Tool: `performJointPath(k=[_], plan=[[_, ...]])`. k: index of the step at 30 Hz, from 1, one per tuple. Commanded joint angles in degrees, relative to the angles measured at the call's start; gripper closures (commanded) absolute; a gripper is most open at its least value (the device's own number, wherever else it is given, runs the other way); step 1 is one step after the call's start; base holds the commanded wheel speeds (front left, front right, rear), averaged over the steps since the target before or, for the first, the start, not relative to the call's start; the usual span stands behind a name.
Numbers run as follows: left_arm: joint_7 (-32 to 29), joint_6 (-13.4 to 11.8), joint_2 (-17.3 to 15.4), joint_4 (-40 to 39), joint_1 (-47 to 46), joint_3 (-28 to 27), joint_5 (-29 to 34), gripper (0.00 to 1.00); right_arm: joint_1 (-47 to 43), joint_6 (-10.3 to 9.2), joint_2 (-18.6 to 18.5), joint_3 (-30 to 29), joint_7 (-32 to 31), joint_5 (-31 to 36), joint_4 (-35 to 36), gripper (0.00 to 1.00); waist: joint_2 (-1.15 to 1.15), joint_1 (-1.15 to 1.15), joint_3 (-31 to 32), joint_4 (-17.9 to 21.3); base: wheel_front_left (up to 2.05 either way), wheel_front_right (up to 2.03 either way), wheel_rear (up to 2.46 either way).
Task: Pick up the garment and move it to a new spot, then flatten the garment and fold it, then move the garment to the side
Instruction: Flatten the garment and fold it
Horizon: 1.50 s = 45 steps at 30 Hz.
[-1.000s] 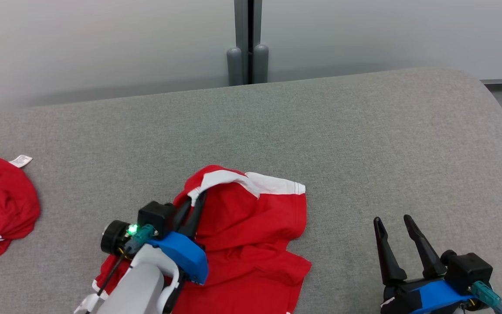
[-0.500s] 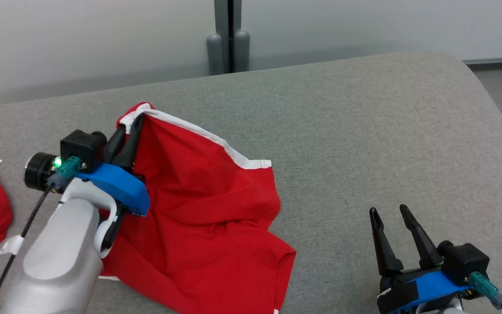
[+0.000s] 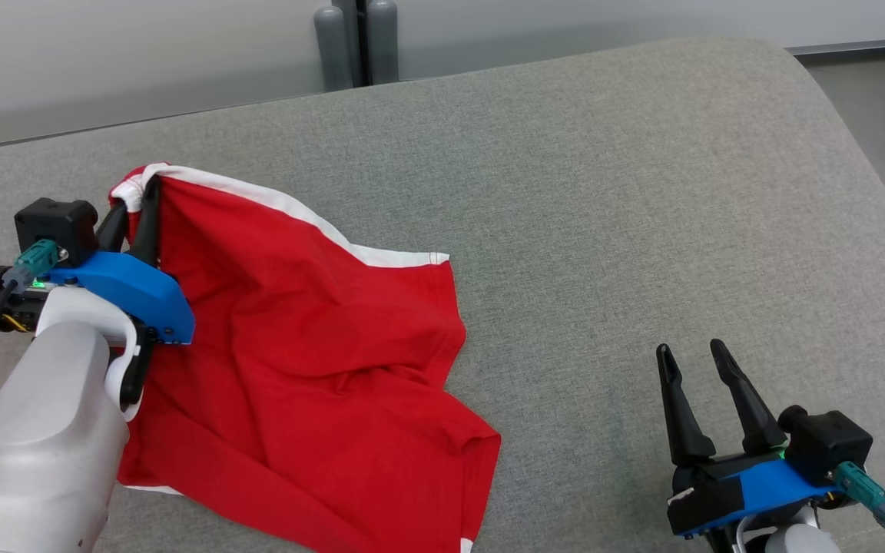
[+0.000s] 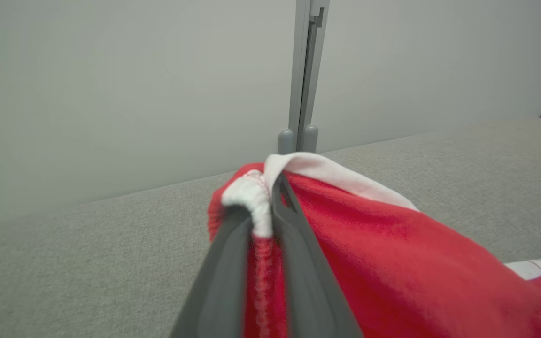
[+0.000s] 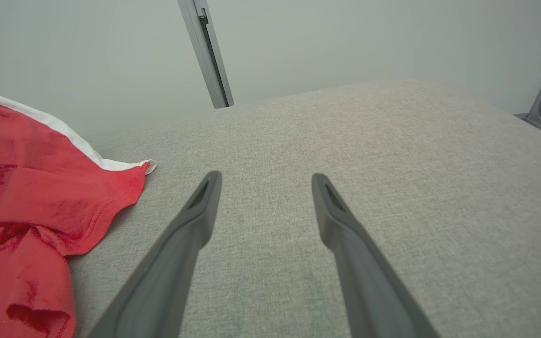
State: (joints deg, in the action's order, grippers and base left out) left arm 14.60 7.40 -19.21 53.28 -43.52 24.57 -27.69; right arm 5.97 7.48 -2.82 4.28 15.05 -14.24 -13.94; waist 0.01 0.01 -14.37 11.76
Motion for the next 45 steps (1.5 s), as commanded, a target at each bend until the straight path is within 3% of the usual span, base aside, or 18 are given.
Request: performJointPath(k=[1,5,25,35,45], plan=[[0.4,0.1,0.5,0.4,-0.8,0.0,-0.1,0.0,1.1,0.03,-0.1,-0.1,0.2,-0.4,0.0,0.0,-0.01,-0.01,-0.1,-0.3,0.0,0.0,0.0],[0.7,0.1,0.3,-0.1,1.3,0.3,-0.1,0.0,0.9,0.03,-0.1,0.1,0.2,-0.5,-0.2,0.0,-0.01,-0.01,0.5,-1.0,0.0,0.0,0.0],[0.6,-1.4,2.6,-23.4,24.1,-9.8,6.1,0.0,-3.1,0.03,-0.1,-0.7,0.2,1.0,-1.1,0.0,-0.01,-0.01,8.0,-9.4,0.0,0.0,0.0],[0.6,-3.3,6.8,-40.3,37.6,-19.5,14.1,0.0,-5.1,0.03,-0.1,-0.5,0.2,0.9,-1.4,0.0,-0.01,-0.01,10.4,-12.4,0.0,0.0,0.0],[0.6,-2.4,11.8,-47.9,47.1,-25.7,20.0,0.0,-6.6,0.03,-0.1,-0.1,0.2,1.4,-2.1,0.0,-0.01,-0.01,12.3,-13.4,0.0,0.0,0.0]])
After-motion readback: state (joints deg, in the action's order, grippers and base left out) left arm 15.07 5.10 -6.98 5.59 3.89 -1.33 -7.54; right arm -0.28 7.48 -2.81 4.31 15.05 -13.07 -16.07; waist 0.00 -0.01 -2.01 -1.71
